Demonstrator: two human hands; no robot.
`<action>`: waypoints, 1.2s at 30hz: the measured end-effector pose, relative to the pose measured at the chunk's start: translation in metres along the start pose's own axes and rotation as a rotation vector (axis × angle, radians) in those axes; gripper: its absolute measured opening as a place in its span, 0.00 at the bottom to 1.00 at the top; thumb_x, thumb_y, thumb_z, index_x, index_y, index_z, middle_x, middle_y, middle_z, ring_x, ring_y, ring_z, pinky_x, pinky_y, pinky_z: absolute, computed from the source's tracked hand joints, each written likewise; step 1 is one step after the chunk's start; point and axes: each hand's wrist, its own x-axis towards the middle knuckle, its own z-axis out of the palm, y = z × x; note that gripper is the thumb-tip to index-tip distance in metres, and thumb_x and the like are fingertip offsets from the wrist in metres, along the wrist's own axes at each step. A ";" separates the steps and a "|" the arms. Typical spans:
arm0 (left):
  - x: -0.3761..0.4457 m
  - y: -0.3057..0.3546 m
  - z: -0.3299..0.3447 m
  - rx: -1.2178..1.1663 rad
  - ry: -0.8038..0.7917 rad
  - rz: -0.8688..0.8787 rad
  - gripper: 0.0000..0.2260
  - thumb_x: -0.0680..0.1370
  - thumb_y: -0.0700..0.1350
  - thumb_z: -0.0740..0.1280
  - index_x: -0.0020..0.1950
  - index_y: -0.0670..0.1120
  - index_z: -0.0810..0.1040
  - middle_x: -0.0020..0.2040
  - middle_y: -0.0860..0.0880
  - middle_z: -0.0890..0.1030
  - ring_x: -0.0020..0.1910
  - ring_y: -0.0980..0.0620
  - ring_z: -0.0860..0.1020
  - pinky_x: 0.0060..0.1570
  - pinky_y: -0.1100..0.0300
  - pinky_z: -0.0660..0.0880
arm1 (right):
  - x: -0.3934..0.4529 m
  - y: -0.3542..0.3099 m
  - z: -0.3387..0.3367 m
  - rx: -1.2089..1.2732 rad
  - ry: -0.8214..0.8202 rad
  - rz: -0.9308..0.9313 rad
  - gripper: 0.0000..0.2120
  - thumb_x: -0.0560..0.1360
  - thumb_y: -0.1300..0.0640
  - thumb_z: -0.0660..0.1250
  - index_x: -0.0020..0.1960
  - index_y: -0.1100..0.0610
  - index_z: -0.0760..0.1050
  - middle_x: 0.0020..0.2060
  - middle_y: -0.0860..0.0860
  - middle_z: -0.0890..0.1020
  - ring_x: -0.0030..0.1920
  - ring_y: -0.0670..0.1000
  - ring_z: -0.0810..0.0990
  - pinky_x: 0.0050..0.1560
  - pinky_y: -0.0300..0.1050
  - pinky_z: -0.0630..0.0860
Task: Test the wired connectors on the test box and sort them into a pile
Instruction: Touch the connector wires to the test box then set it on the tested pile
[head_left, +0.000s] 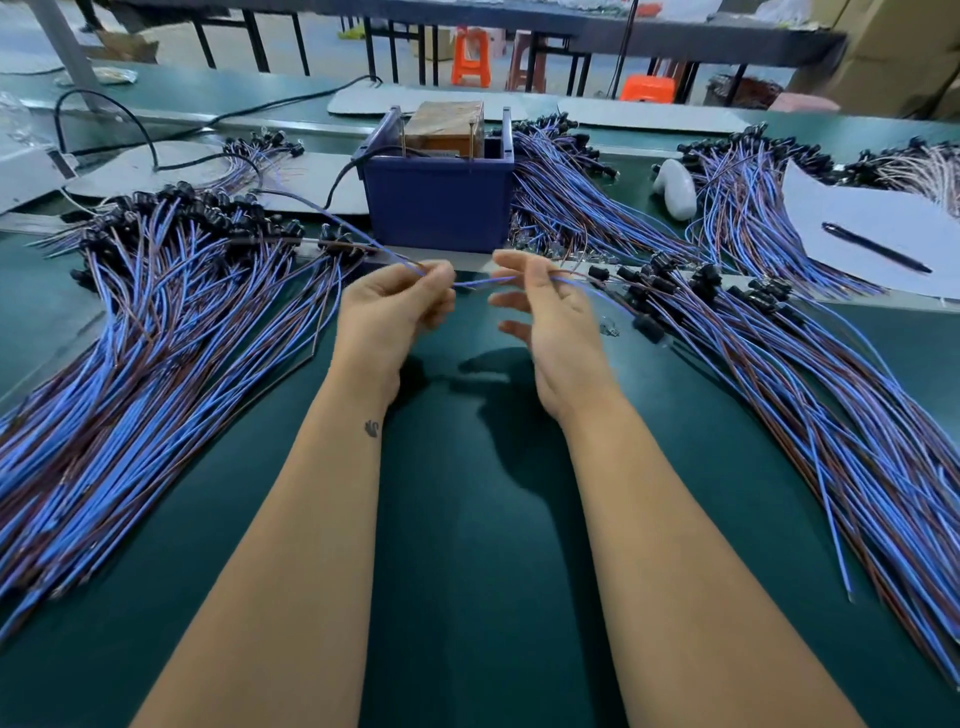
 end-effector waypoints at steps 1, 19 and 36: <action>-0.004 -0.001 0.002 0.115 -0.095 0.030 0.05 0.76 0.38 0.72 0.42 0.47 0.83 0.31 0.53 0.82 0.31 0.59 0.77 0.38 0.67 0.74 | 0.003 0.001 -0.003 0.030 0.066 0.001 0.16 0.85 0.55 0.52 0.48 0.52 0.77 0.45 0.49 0.81 0.42 0.46 0.78 0.42 0.39 0.73; -0.021 -0.025 0.027 0.671 -0.405 0.187 0.18 0.76 0.31 0.64 0.43 0.56 0.81 0.41 0.55 0.85 0.45 0.58 0.83 0.47 0.68 0.76 | 0.003 -0.027 -0.079 -0.978 0.125 -0.015 0.13 0.82 0.49 0.57 0.49 0.55 0.75 0.37 0.47 0.78 0.40 0.53 0.77 0.40 0.48 0.70; -0.025 -0.021 0.031 0.737 -0.174 0.209 0.16 0.76 0.37 0.61 0.43 0.58 0.80 0.42 0.57 0.80 0.37 0.63 0.77 0.38 0.70 0.71 | 0.007 -0.025 -0.052 -1.379 0.212 -0.040 0.18 0.78 0.49 0.61 0.66 0.51 0.72 0.63 0.57 0.73 0.64 0.59 0.67 0.61 0.52 0.62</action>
